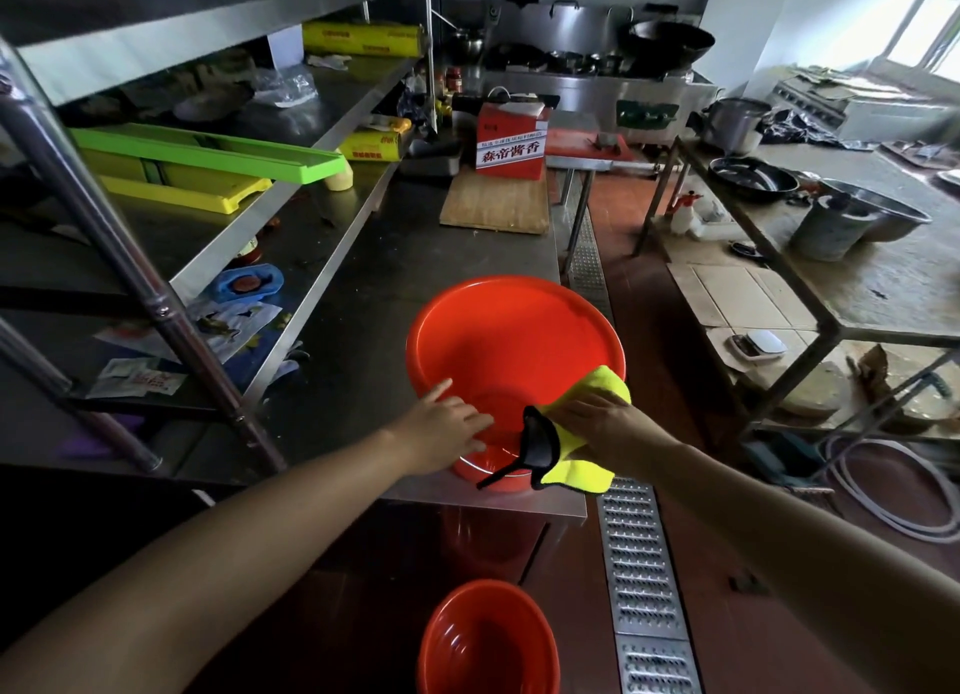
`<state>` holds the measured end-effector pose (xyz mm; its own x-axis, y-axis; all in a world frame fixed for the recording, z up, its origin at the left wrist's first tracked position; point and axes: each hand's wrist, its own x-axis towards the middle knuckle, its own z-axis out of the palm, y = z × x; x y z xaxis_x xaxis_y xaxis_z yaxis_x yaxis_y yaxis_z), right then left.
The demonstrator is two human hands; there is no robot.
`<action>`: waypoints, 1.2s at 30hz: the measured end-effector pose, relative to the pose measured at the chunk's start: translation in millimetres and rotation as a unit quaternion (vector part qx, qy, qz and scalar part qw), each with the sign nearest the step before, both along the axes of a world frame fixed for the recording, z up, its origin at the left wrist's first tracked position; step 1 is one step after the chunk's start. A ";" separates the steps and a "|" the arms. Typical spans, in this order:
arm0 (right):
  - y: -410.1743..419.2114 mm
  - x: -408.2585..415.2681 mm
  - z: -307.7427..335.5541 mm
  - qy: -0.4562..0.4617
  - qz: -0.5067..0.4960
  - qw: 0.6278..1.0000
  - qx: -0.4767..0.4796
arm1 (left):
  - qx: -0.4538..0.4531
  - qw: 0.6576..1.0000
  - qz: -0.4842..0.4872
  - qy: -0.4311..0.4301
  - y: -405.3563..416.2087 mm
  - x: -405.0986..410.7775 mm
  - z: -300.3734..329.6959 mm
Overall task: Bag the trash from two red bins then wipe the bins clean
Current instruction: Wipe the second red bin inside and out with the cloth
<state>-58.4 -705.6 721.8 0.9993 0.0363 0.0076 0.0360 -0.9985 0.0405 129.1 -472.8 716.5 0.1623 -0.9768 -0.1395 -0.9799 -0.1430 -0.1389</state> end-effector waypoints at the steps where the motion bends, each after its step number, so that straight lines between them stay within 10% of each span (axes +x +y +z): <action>1: 9.4 2.4 -2.8 0.006 0.007 1.000 0.000 | 0.001 1.000 0.001 0.002 -0.6 -7.9 -3.0; 17: 9.1 -11.8 -3.9 0.039 -0.034 0.994 0.097 | 0.018 0.998 -0.051 0.018 -6.0 8.4 5.2; 27: 42.5 -33.2 -25.4 0.402 -0.024 0.912 0.075 | 0.128 0.983 -0.129 -0.036 22.5 -103.7 -21.1; 36: 86.2 -73.1 -86.3 0.259 -0.079 0.962 0.018 | 0.154 0.975 -0.099 -0.125 36.9 -174.2 -63.3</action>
<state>-131.4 -619.4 635.5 0.8625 -0.1077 -0.4944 -0.1112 -0.9935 0.0226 -45.1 -435.9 653.2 0.0411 -0.9108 -0.4109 -0.9141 0.1318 -0.3835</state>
